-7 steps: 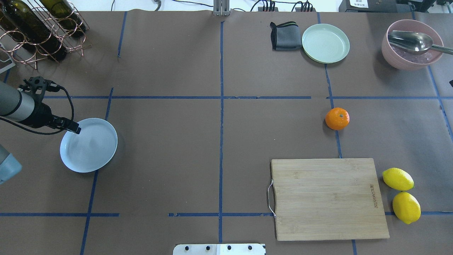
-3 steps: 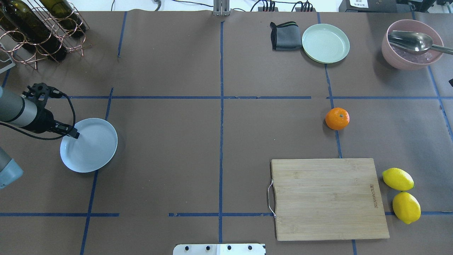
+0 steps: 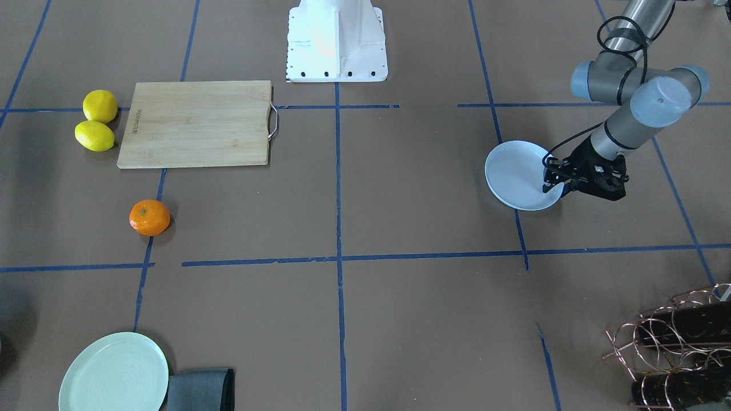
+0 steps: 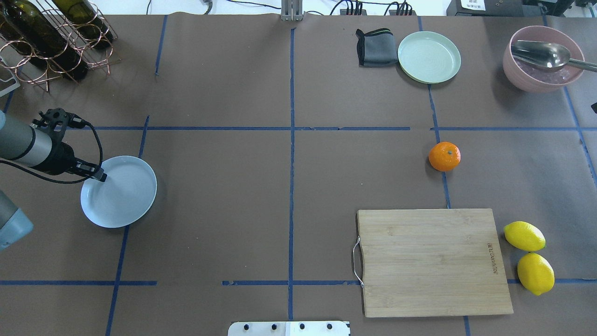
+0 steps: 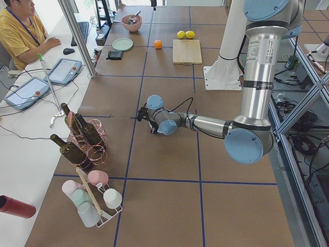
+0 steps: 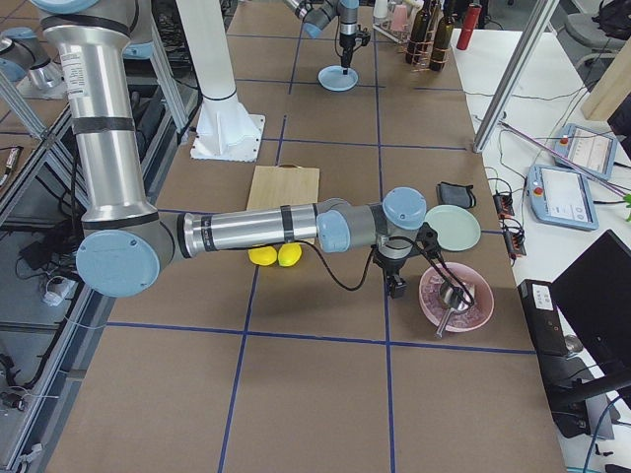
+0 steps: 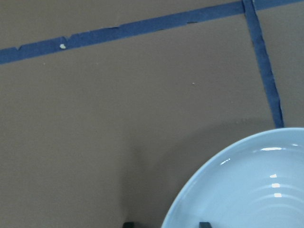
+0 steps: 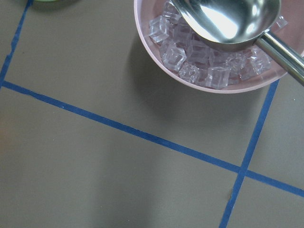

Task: Pick orange to plate
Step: 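Reach the left gripper to the rim of the white plate and grasp it, then slide the white plate with the left gripper toward the table center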

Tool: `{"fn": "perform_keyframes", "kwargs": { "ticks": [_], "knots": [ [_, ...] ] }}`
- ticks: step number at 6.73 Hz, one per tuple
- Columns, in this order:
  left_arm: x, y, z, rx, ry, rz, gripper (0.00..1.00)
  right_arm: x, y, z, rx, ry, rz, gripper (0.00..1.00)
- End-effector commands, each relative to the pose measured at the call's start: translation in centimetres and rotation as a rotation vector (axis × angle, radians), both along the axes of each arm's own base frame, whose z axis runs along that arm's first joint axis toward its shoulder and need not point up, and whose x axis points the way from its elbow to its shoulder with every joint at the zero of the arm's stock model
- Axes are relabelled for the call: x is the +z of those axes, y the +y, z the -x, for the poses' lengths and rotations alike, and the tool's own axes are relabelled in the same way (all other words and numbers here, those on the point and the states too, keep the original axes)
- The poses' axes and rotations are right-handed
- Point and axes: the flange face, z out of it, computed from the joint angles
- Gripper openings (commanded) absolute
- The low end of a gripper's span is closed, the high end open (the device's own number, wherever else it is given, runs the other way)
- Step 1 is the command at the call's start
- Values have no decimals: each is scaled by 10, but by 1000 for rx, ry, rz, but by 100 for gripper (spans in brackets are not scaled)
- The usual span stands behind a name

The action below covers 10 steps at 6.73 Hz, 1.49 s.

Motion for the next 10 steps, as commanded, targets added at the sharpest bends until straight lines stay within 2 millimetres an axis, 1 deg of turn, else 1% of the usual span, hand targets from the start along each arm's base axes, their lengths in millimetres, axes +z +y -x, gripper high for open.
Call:
{"fn": "perform_keyframes", "kwargs": {
  "ticks": [1, 2, 3, 4, 5, 6, 7, 8, 9, 10],
  "knots": [
    [-13, -2, -4, -26, 21, 23, 0, 1, 0, 0, 0, 0, 2, 100],
    [-37, -7, -8, -31, 50, 0, 0, 3, 0, 0, -1, 1, 4, 100],
    [-66, -19, -19, -64, 91, 20, 0, 3, 0, 0, -1, 1, 4, 100],
    [-118, -37, -40, -98, 176, 97, 0, 3, 0, 0, -1, 1, 4, 100],
    [-171, -48, -65, -138, 247, 173, 0, 3, 0, 0, 0, 1, 5, 100],
    [-227, -37, -119, -157, 305, 304, 0, 4, 0, 0, -1, 1, 7, 100],
    [-255, -25, -171, -234, 312, 445, 0, 6, 0, 0, -1, 3, 10, 100],
    [-276, -10, -219, -299, 305, 443, 0, 8, -1, 1, -3, 2, 15, 100],
    [-288, -4, -249, -290, 274, 454, 0, 8, -1, 1, -3, 2, 15, 100],
    [-286, 6, -258, -274, 267, 457, 0, 8, -1, 1, -2, 4, 15, 100]
  ]
}}
